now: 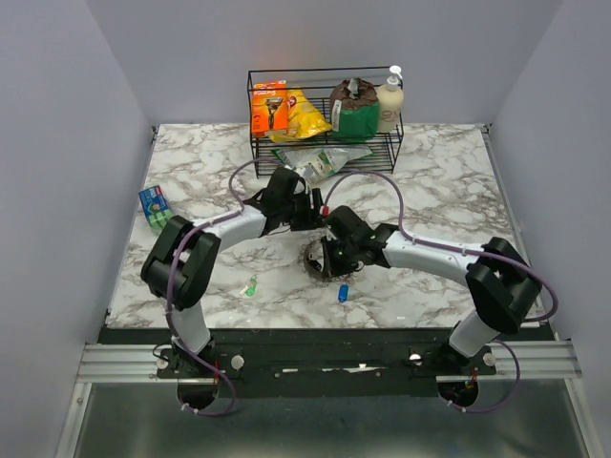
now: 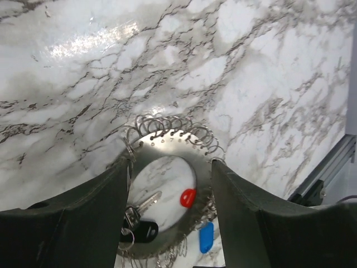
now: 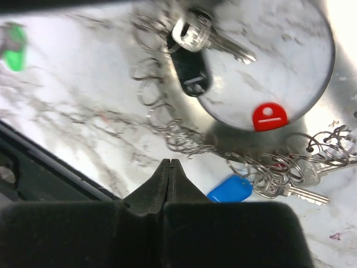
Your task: Put the keys on the keyring
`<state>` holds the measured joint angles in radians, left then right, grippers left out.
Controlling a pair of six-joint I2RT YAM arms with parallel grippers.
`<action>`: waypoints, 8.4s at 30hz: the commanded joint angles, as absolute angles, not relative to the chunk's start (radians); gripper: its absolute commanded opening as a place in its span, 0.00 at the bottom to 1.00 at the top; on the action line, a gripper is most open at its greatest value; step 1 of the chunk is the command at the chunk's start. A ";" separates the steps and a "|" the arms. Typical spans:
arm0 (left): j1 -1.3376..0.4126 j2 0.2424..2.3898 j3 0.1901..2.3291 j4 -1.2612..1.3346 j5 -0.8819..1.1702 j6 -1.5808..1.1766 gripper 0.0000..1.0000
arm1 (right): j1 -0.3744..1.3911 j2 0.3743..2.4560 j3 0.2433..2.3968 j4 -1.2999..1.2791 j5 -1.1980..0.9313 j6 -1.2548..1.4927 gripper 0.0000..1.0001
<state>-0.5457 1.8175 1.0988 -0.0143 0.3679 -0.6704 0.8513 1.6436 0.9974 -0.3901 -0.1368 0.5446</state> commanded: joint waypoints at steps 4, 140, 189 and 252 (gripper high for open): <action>-0.489 1.579 0.982 -0.066 0.322 -0.627 0.69 | 0.871 1.532 1.049 -0.339 -0.042 0.465 0.04; -0.474 1.822 0.899 0.100 0.446 -0.649 0.26 | 0.695 1.796 1.092 -0.523 0.071 0.413 0.01; -0.512 1.471 0.687 0.185 0.370 -0.517 0.53 | 0.696 1.602 0.957 -0.284 -0.196 0.400 0.02; -0.715 1.534 0.577 0.364 0.425 -0.430 0.49 | 0.514 1.385 0.664 0.083 -0.474 0.419 0.36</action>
